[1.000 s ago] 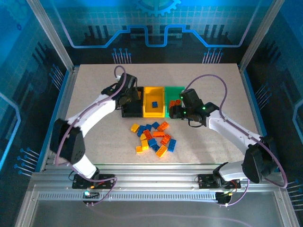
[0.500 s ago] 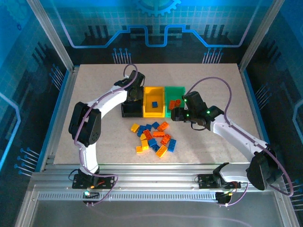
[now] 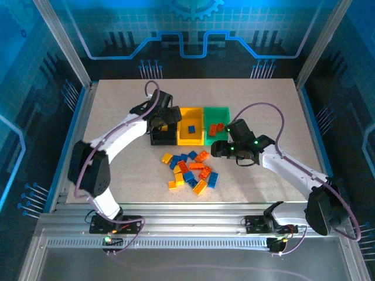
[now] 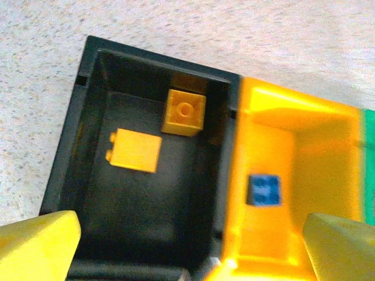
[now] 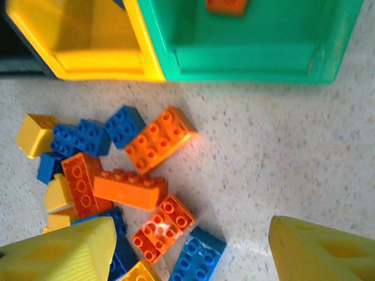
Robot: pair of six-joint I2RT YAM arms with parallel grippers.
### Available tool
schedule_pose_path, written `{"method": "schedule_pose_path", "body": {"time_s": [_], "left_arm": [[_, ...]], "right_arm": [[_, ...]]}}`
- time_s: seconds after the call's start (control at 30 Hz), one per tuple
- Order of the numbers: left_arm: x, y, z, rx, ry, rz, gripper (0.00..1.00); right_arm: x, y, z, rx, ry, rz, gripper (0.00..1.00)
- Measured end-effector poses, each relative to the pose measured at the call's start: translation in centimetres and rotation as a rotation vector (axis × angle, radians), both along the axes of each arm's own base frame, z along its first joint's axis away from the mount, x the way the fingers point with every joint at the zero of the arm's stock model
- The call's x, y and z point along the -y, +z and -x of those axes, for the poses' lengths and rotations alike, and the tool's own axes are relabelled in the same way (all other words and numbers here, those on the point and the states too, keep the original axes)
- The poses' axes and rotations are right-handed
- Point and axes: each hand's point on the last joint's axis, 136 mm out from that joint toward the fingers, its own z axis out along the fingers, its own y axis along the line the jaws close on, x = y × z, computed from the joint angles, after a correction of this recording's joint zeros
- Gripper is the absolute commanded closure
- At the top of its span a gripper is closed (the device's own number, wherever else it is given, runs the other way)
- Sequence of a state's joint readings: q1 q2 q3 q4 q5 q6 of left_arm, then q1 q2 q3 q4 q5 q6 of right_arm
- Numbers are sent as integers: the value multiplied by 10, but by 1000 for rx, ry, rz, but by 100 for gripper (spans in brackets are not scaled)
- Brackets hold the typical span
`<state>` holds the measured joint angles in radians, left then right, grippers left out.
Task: Sort the legos into containers by color
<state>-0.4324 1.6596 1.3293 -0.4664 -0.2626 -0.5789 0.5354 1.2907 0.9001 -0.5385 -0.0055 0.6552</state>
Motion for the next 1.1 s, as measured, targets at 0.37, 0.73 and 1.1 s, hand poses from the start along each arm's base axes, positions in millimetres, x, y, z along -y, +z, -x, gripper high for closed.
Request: {"method": "schedule_pose_path", "body": {"time_s": [0.37,0.73,1.1], "left_arm": [[27,-3,135,56,-179,149,1],[-12,-17,183,54,-105,209,1],[-16,-22,186,47,-99,197,1]], "right_arm": [[-19,-67,39,-206,58,64,28],[-34,-92,67,-283,119,163,31],[-15,-100,76,-291,61,266,38]]}}
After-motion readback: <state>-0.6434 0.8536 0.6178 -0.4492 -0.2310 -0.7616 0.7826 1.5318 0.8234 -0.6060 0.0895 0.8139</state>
